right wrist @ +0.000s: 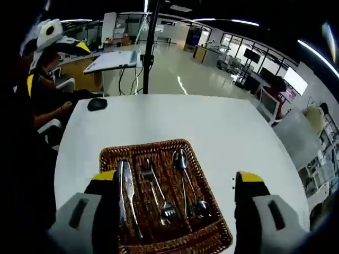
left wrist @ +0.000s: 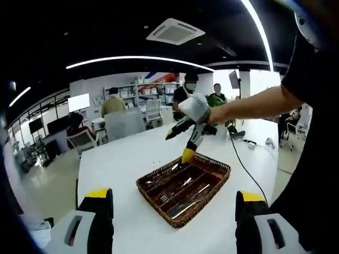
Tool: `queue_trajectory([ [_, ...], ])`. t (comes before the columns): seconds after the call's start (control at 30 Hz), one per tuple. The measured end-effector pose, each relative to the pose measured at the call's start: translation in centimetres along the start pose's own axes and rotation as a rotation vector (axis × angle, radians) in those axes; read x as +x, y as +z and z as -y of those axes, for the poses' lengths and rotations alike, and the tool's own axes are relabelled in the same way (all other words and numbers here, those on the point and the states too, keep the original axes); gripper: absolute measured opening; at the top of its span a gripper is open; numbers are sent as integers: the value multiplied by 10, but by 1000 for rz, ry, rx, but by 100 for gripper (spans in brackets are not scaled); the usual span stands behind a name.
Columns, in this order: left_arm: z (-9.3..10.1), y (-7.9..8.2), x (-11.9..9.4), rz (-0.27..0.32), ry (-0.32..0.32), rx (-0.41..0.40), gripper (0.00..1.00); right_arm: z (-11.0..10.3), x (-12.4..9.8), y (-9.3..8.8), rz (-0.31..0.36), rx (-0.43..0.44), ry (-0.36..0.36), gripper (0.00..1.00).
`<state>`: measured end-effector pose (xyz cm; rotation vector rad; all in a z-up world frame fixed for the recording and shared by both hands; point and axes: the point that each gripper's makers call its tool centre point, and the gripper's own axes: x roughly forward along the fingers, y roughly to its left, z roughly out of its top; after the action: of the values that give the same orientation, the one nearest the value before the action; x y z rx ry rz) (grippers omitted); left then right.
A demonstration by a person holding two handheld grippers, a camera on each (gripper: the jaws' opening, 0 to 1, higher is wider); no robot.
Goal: Arrange the knives, forks, and spoons in their matching storage slots by inserting each utensil handle-first until every utensil is classified and aligned in the correct compartment
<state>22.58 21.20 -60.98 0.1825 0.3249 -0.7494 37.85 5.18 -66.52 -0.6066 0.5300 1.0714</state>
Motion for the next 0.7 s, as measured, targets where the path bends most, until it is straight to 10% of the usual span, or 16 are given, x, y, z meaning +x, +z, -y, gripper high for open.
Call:
queue_trajectory([
  [0.23,-10,16,18,62,-144,-9,100,-2,-69,15,66,152,-182,99],
  [0.7,12,30,-2,65,18,-80,100,-9,-174,-36,243,398,-399,99],
])
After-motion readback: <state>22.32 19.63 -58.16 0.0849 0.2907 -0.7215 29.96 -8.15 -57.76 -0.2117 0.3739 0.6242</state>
